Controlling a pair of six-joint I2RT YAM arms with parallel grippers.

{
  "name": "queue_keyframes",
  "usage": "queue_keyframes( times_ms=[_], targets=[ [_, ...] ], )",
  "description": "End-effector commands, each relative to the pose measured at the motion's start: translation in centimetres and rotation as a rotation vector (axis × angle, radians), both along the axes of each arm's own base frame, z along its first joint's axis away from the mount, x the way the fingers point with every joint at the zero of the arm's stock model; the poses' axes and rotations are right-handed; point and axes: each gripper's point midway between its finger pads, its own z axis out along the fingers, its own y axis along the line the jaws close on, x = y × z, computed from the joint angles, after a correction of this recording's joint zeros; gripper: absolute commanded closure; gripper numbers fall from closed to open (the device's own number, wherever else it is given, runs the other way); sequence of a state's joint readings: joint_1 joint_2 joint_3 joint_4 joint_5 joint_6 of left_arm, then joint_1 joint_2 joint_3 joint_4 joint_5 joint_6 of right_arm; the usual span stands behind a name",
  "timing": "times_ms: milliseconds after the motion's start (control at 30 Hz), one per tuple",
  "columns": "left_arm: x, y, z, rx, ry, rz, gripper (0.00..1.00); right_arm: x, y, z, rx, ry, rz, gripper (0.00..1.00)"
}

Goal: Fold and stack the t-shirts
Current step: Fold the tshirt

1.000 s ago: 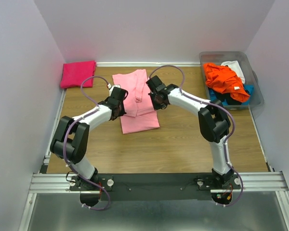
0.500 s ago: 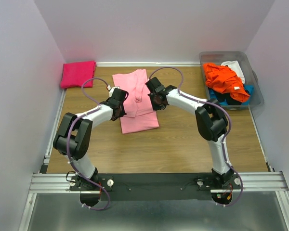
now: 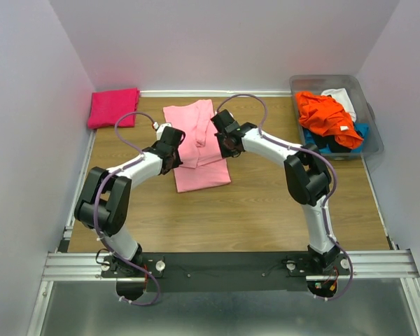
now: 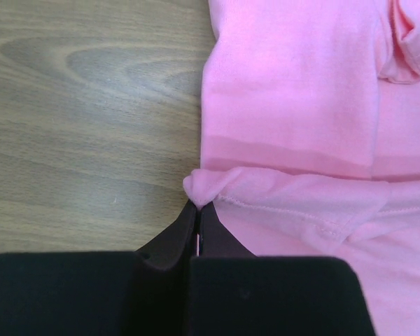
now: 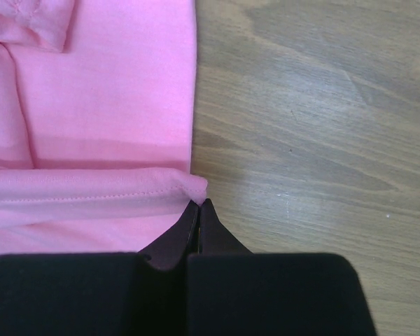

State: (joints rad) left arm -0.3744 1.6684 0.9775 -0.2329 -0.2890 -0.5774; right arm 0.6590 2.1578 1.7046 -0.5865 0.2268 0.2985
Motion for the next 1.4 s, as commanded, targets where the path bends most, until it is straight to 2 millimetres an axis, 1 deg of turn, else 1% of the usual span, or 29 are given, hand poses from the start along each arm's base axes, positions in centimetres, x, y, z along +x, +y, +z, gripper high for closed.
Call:
queue_keyframes(
  times_ms=[0,167,200,267,500,633,667,833,967,1067,1167,1200,1233,1300,1333,1367],
  targets=[
    [0.8,2.3,1.9,0.053,-0.061,0.085,1.00,2.3,-1.3,2.8,-0.019,-0.096,-0.068,0.99],
    [1.3,2.5,1.9,0.054,-0.065,0.095,1.00,2.8,-1.0,3.1,-0.012,-0.108,-0.070,0.99],
    [1.3,2.7,1.8,0.054,-0.063,0.100,1.00,2.7,-0.9,2.8,-0.013,-0.104,-0.067,0.99],
    [1.4,2.8,1.4,0.055,-0.056,0.105,1.00,3.1,-0.8,2.9,-0.013,-0.113,-0.072,0.99],
    [2.6,2.6,0.9,0.055,-0.062,0.101,1.00,3.7,-0.6,1.6,-0.015,-0.106,-0.084,0.99],
    [3.1,2.6,0.4,0.068,-0.058,0.095,1.00,3.9,-1.0,0.6,-0.028,-0.096,-0.099,0.99],
    [3.3,2.6,0.4,0.067,-0.062,0.095,1.00,3.8,-1.1,0.2,-0.031,-0.091,-0.100,0.99],
    [3.8,2.8,0.2,0.081,-0.065,0.106,1.00,4.1,-1.1,-0.7,-0.036,-0.089,-0.104,0.99],
    [4.0,3.0,0.0,0.085,-0.066,0.116,1.00,4.4,-1.1,-0.8,-0.035,-0.099,-0.106,0.99],
    [4.0,3.1,0.0,0.088,-0.068,0.122,1.00,4.6,-1.1,-0.5,-0.032,-0.108,-0.108,0.99],
    [3.8,3.3,-0.4,0.096,-0.060,0.132,1.00,4.6,-0.9,-0.3,-0.025,-0.111,-0.101,0.95],
    [3.7,3.5,-0.5,0.100,-0.058,0.138,1.00,4.7,-0.8,-0.3,-0.021,-0.114,-0.101,0.90],
    [3.7,3.5,-0.5,0.093,-0.059,0.149,0.91,4.7,-0.7,-0.3,-0.020,-0.113,-0.093,0.87],
    [3.6,3.4,-0.5,0.089,-0.059,0.148,0.80,4.6,-0.5,0.0,-0.012,-0.113,-0.083,0.82],
    [3.8,3.2,-0.2,0.080,-0.066,0.144,0.72,4.5,-0.5,0.1,-0.007,-0.112,-0.083,0.77],
    [3.9,3.1,0.1,0.075,-0.073,0.142,0.65,4.6,-0.3,0.7,0.006,-0.117,-0.078,0.74]
  ],
)
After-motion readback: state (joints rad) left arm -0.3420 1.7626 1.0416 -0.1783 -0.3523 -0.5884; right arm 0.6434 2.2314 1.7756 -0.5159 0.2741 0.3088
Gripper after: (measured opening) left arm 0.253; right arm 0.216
